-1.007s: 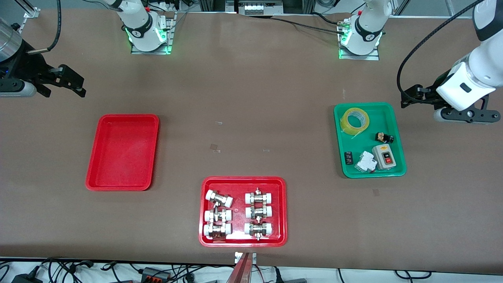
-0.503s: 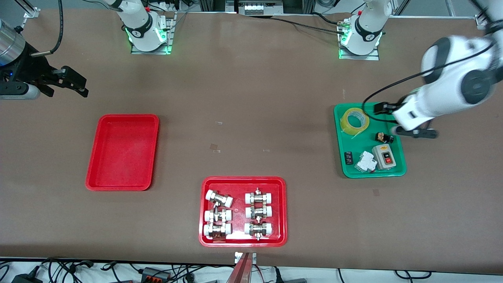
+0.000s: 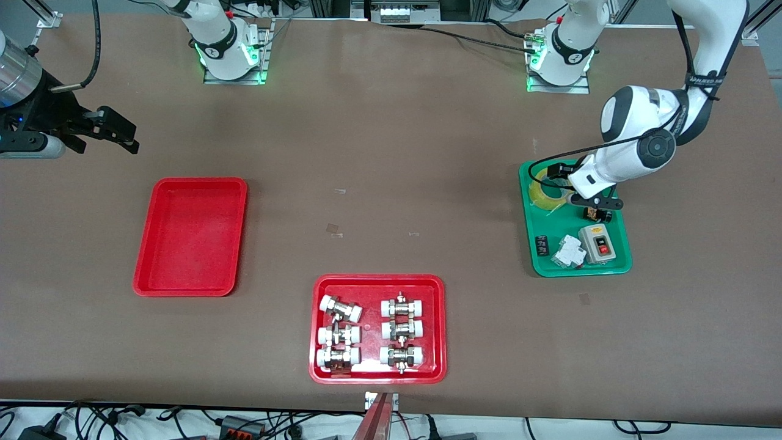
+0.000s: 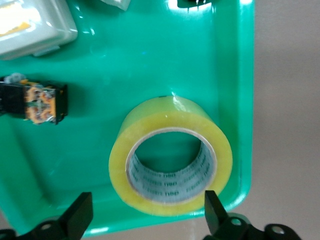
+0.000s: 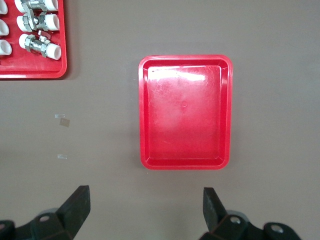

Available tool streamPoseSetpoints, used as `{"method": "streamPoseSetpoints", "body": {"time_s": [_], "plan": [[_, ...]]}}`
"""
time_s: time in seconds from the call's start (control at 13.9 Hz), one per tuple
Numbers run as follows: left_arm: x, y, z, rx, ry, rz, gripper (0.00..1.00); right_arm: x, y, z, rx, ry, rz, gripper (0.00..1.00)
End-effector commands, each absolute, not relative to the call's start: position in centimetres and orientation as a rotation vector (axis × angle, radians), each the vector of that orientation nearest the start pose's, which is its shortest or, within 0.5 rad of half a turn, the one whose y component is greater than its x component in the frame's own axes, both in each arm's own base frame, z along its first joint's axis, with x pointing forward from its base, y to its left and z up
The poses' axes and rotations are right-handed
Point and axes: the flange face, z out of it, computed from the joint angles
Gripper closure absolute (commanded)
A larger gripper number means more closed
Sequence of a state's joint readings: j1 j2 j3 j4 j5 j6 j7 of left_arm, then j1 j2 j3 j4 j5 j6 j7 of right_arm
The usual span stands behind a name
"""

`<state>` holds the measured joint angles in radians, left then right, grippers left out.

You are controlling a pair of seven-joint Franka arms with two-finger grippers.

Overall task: Left arm passes tape to right arm into tray
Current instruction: 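Reach the left gripper down to the tape roll on the green tray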

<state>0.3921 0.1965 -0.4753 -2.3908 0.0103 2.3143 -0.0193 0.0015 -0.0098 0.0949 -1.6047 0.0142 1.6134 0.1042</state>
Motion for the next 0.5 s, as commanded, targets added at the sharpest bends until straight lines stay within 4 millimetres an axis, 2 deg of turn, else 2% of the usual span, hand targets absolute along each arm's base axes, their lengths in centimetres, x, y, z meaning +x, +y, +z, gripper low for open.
{"method": "streamPoseSetpoints", "body": {"time_s": [0.0, 0.14, 0.29, 0.36, 0.43], "plan": [[46.7, -2.0, 19.2, -3.237, 0.039, 0.383, 0.08, 55.4, 5.7, 62.3, -3.116, 0.020, -0.037, 0.00], [46.6, -1.4, 18.5, -3.247, 0.015, 0.399, 0.19, 55.4, 5.7, 62.2, -3.117, 0.020, -0.032, 0.00], [46.5, -1.1, 18.2, -3.249, 0.002, 0.408, 0.44, 55.3, 5.7, 62.2, -3.117, 0.013, -0.030, 0.00], [46.5, -1.1, 18.3, -3.246, -0.001, 0.416, 0.67, 55.3, 5.7, 62.2, -3.117, 0.013, -0.030, 0.00], [46.4, -1.0, 18.4, -3.245, -0.003, 0.421, 0.77, 55.3, 5.7, 62.2, -3.117, 0.013, -0.030, 0.00]]}}
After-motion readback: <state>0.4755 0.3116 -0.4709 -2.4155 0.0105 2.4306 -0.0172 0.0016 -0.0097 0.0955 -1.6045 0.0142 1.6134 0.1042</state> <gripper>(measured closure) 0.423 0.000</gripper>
